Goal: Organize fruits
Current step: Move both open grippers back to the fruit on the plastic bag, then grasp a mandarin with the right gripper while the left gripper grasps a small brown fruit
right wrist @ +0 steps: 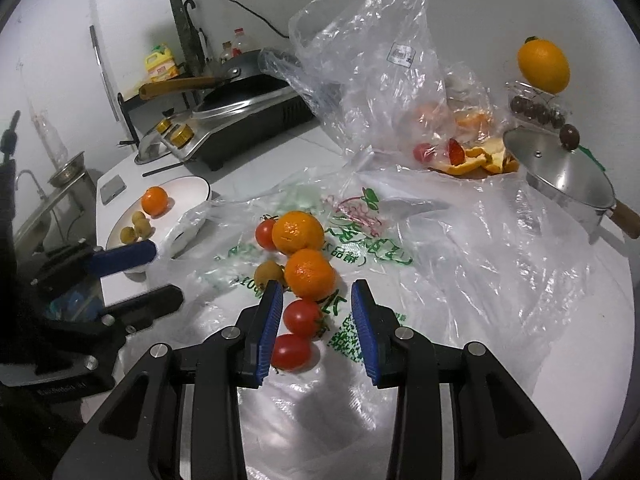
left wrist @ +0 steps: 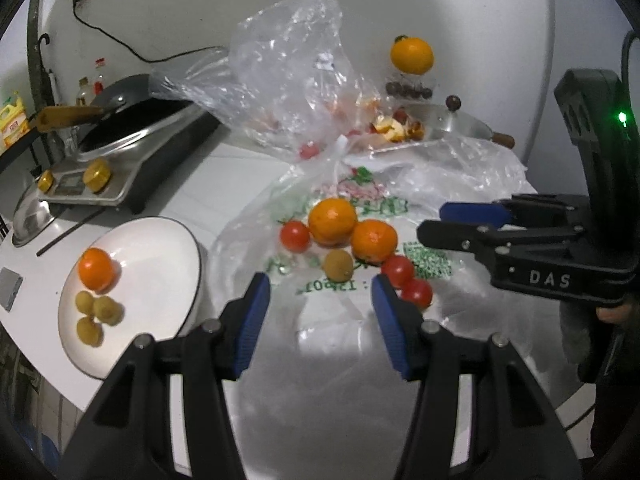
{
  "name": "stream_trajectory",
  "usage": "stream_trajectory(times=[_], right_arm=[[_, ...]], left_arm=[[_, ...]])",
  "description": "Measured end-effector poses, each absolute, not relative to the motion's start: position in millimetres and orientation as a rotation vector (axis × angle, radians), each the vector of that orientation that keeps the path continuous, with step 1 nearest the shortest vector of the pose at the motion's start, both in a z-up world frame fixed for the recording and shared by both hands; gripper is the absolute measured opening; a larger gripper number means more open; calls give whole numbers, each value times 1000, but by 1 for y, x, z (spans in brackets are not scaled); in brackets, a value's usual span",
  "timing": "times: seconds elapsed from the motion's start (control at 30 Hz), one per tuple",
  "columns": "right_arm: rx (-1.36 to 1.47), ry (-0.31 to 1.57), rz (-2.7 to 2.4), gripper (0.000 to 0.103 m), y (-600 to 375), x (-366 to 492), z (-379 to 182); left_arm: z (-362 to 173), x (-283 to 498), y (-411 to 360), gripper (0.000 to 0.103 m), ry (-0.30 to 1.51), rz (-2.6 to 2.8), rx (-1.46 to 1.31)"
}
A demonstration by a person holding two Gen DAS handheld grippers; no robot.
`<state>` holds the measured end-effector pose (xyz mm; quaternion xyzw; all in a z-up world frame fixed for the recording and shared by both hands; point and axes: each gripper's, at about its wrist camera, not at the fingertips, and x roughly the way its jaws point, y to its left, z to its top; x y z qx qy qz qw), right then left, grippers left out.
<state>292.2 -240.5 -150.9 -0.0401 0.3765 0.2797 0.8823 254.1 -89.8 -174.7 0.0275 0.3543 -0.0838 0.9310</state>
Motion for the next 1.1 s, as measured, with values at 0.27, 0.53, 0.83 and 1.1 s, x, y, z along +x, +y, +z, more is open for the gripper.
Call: stream_trajectory(times=[0.27,0.53,0.83,1.1], right_arm=[[-89,813,645,38,-227,314,-160],[-94,869,674,38,-218,331,-178],[-8,873,647,38,-243,343,-176],[47,846,520,38,-272,352,-173]], left_arm=[[-184,273,-97,54,741,-169,87],[-198,287,-103,53,772,-172,111],[-205,297,-121,49,781,-202,151],[-216,309,-123,41,818,-202,163]])
